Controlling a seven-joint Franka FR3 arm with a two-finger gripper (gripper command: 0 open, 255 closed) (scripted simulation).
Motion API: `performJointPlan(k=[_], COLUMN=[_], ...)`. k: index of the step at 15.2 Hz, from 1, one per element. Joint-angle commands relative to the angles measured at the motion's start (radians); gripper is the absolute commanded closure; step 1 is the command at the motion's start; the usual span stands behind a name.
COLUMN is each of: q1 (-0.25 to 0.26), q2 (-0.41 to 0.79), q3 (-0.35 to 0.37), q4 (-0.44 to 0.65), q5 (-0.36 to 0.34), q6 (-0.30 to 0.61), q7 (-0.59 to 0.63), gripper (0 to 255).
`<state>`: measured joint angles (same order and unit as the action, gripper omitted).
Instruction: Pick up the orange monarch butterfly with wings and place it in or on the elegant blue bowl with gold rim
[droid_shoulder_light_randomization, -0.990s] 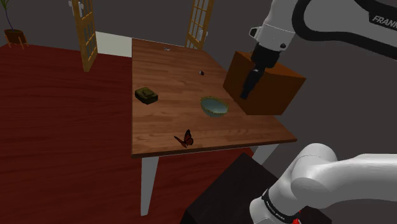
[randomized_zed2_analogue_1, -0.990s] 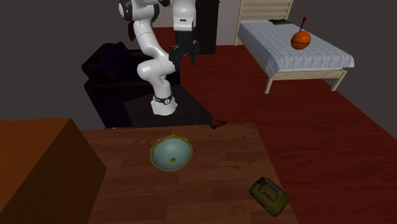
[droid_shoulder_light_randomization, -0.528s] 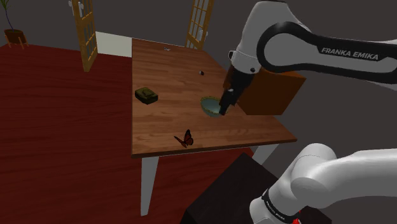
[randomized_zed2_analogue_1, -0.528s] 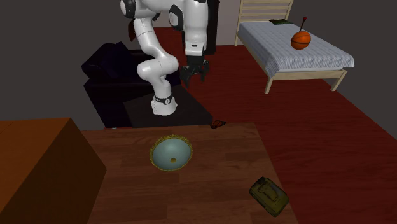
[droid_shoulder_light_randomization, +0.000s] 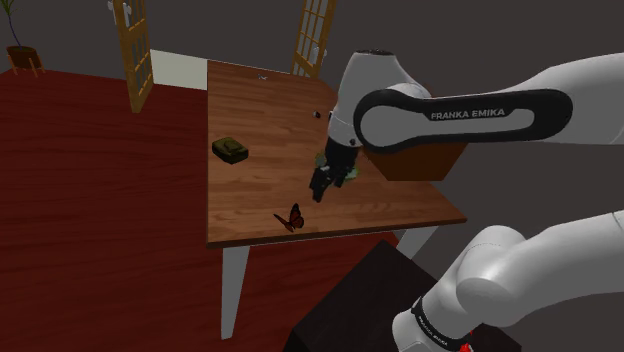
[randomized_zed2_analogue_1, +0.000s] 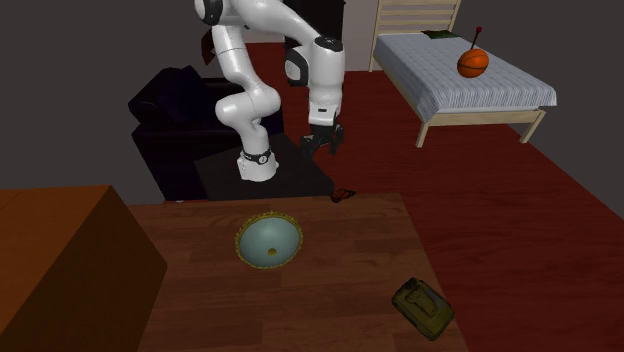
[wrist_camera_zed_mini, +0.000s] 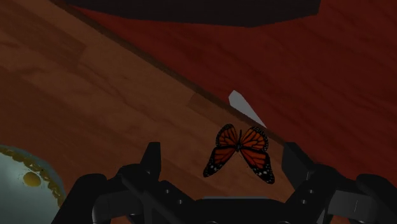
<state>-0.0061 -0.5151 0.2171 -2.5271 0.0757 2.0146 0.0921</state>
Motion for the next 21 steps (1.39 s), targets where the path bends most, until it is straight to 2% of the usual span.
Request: performJointPlan(k=[1,9,16,21], q1=[-0.001,-0.026,-0.032,-0.033], q2=[0.067,0.352,0.429,0.436], q3=[0.028,0.097,0.103,0.103], q4=[-0.011,0.017,-0.016,-0.018], q5=[0.007,-0.034,-0.065,-0.068], q6=[0.078,0.322,0.429,0.437], q7=[0.044,0.199,0.222,0.225], gripper=[0,0,0,0])
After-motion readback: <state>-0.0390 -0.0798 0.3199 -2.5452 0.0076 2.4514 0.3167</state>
